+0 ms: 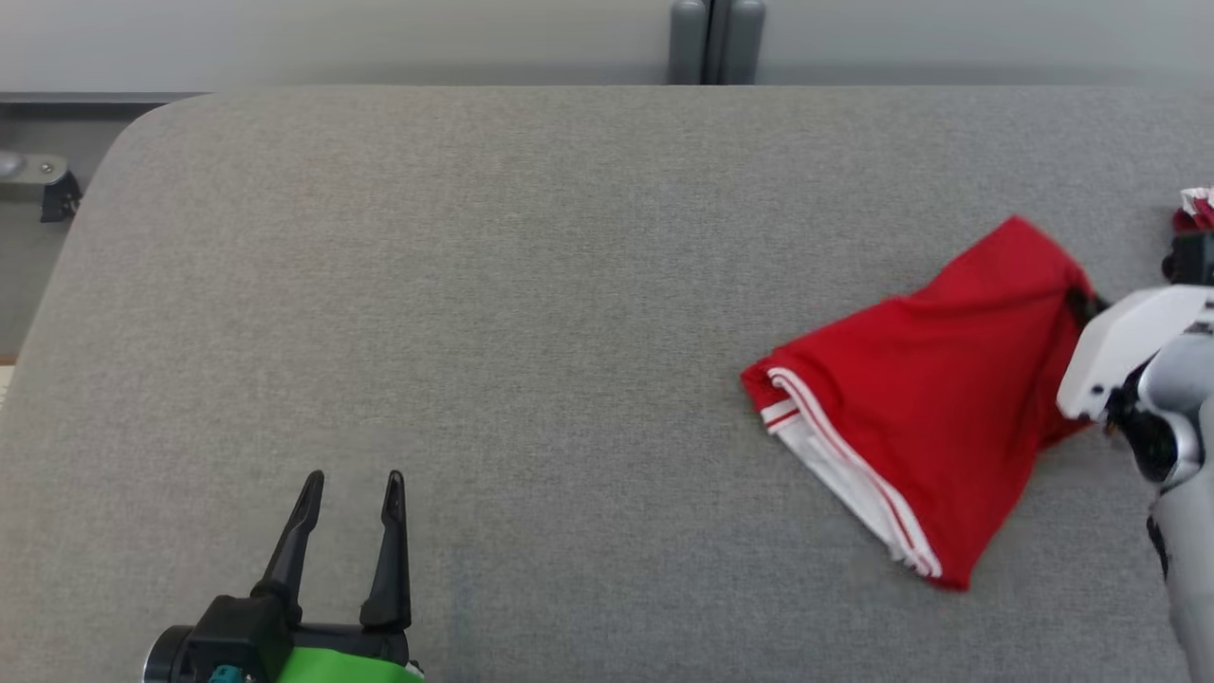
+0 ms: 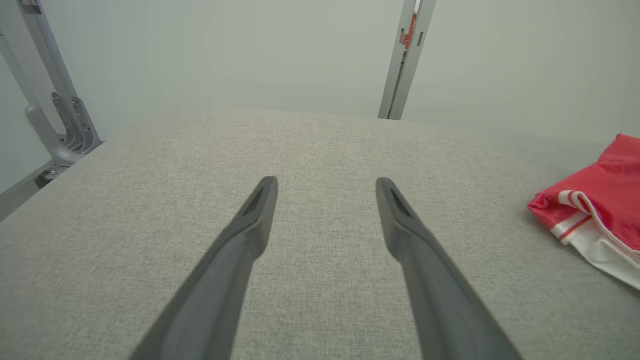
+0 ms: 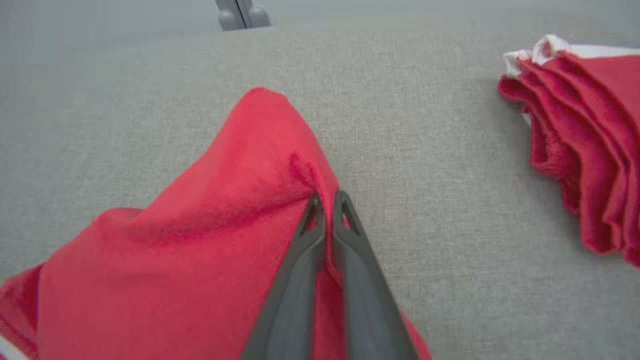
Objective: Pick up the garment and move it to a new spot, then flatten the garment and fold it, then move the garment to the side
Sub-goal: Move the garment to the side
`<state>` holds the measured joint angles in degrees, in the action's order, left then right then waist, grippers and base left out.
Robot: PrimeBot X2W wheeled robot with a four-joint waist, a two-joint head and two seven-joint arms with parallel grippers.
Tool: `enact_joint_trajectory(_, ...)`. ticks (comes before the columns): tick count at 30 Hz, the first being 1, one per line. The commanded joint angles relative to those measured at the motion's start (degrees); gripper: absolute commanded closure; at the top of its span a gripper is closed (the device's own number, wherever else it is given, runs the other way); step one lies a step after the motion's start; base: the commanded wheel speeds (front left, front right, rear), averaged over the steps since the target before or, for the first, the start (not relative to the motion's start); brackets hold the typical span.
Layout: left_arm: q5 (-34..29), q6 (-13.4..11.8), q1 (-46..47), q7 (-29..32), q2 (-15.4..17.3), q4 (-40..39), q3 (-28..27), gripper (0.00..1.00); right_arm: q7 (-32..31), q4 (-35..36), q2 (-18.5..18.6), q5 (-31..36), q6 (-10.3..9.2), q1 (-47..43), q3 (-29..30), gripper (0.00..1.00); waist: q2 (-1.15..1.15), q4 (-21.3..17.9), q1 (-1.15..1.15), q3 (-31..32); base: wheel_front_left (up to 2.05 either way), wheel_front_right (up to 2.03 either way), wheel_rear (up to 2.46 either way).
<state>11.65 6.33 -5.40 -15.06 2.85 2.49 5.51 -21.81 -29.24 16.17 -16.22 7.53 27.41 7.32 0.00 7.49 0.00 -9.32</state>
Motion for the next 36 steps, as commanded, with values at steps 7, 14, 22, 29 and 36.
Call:
enact_joint_trajectory(7, -1.39, 0.76, 2.74, -0.13, 0.13, -1.09, 0.33, 0.00, 3.27, -0.19, 2.31, 4.47, -0.09, 10.89, 4.36, 1.00, 0.00, -8.82, 0.00, -5.19, 0.00, 0.00, 0.00)
enact_joint_trajectory(14, -3.37, 1.20, 6.20, -0.13, 0.87, -1.07, 3.11, 0.00, 3.69, -0.01, 4.66, 8.82, -0.09, 17.20, 10.93, 1.00, 0.00, -11.09, 0.00, -9.55, 0.00, 0.00, 0.00)
enact_joint_trajectory(22, -2.73, 1.18, 6.17, -0.13, 1.76, -1.06, 5.22, 0.00, 3.60, -0.20, 4.02, 11.31, -0.09, 20.93, 16.08, 1.00, 0.00, -10.23, 0.00, -10.95, 0.00, 0.00, 0.00)
enact_joint_trajectory(29, -2.61, 1.19, 5.32, -0.13, 1.51, -0.71, 4.95, 0.00, 3.23, 0.76, 3.07, 9.18, -0.09, 20.79, 15.78, 1.00, 0.00, -9.99, 0.00, -9.79, 0.00, 0.00, 0.00)
enact_joint_trajectory(36, -3.23, 1.19, 4.74, -0.13, 1.20, -0.64, 4.48, 0.00, 2.34, 4.88, 3.65, 5.23, -0.09, 17.72, 12.12, 1.00, 0.00, -11.21, 0.00, -7.77, 0.00, 0.00, 0.00)
